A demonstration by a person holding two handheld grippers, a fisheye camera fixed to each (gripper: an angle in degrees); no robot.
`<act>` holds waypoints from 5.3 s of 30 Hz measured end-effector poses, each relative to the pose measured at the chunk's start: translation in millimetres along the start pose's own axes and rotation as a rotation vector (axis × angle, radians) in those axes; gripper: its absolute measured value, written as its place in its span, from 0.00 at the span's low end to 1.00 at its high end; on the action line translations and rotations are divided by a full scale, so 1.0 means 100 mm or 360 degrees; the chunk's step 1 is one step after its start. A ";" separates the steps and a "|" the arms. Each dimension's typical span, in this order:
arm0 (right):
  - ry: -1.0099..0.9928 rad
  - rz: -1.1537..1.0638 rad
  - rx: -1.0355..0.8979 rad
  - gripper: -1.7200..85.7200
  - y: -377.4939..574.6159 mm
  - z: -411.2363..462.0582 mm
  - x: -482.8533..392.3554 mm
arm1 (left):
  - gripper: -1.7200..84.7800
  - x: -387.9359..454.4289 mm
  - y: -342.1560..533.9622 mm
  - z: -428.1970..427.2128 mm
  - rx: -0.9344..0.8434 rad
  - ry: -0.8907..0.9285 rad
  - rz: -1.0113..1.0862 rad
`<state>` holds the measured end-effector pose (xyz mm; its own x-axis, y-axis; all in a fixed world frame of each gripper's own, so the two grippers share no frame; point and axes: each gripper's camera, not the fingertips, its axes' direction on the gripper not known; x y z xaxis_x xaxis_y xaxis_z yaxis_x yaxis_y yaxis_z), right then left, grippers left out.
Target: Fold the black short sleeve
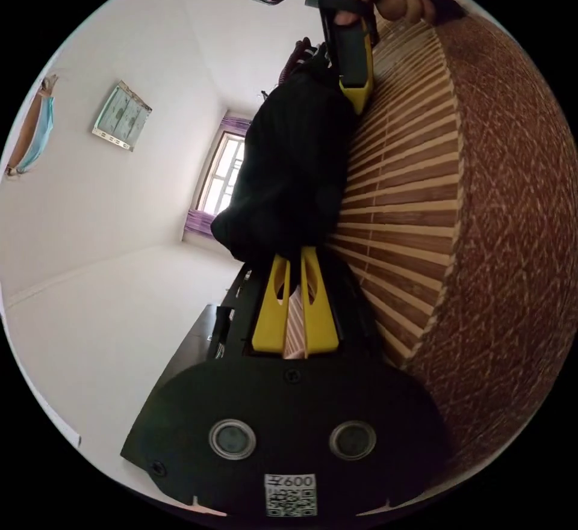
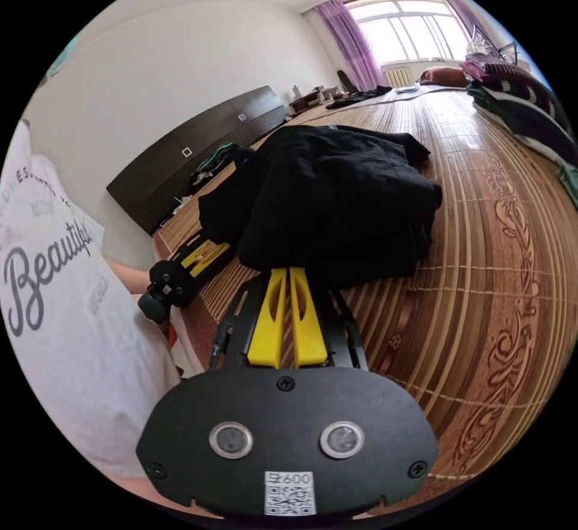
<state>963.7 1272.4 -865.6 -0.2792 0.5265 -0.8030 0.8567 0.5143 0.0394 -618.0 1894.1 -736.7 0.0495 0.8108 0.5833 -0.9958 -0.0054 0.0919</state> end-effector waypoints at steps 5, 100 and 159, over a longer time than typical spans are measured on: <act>-0.0033 0.0093 -0.0006 0.01 -0.35 -0.86 -0.40 | 0.06 0.13 0.07 0.00 -0.0018 0.0022 0.0063; 0.0595 -0.0496 -0.0195 0.01 -3.28 -2.05 -2.36 | 0.03 -2.68 4.38 1.44 -0.0662 0.1110 -0.1869; 0.0668 -0.0569 -0.0200 0.01 -1.97 -1.48 -2.92 | 0.06 -2.51 3.25 0.24 0.0046 0.1572 -0.2034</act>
<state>812.4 1117.9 -550.9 -0.7132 0.5156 -0.4749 0.6261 0.7732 -0.1008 -952.4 1675.2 -834.2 0.7250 0.3346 -0.6020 -0.3427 0.9334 0.1060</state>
